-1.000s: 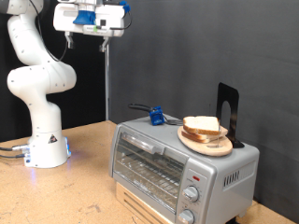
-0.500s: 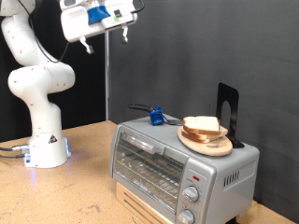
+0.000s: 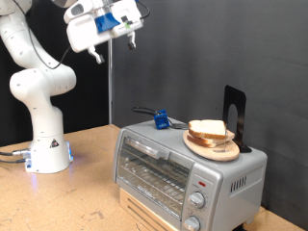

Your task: Make a piece of toast with the oven

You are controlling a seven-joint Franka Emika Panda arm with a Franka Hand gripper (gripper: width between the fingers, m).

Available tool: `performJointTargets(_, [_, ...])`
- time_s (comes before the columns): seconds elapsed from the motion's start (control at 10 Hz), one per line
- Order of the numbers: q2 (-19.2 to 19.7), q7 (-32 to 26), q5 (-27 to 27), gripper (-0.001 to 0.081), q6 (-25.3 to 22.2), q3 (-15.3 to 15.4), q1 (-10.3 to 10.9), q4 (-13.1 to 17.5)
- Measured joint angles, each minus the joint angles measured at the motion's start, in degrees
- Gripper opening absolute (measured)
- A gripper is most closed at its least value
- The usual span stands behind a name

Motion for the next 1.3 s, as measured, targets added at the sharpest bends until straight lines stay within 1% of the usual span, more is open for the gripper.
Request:
performJointTargets(0.1, [3.6, -3.8, 0.4, 0.0808, -0.5, -1.6, 2.0, 2.5])
performJointTargets(0.2, [3.2, -2.3, 0.4, 0.0808, -0.3, -1.4, 1.7, 2.2])
performJointTargets(0.4, [2.0, -6.4, 2.4, 0.0808, -0.6, -2.7, 2.3, 1.0])
performJointTargets(0.5, [2.3, -8.1, 2.4, 0.0808, -0.5, -3.5, 2.4, 0.0])
performJointTargets(0.7, [4.7, -9.0, 2.1, 0.0808, 0.6, -4.6, 2.2, -1.9])
performJointTargets(0.9, [8.4, -11.8, 2.1, 0.0808, 5.6, -5.9, 2.2, -3.2])
performJointTargets(1.1, [11.6, -15.9, 2.2, 0.0808, 12.3, -6.4, 2.4, -3.8])
performJointTargets(1.2, [12.7, -17.3, 2.2, 0.0808, 14.2, -6.4, 2.5, -3.9])
performJointTargets(1.3, [13.4, -17.6, 2.3, 0.0808, 14.8, -6.3, 2.5, -3.9])
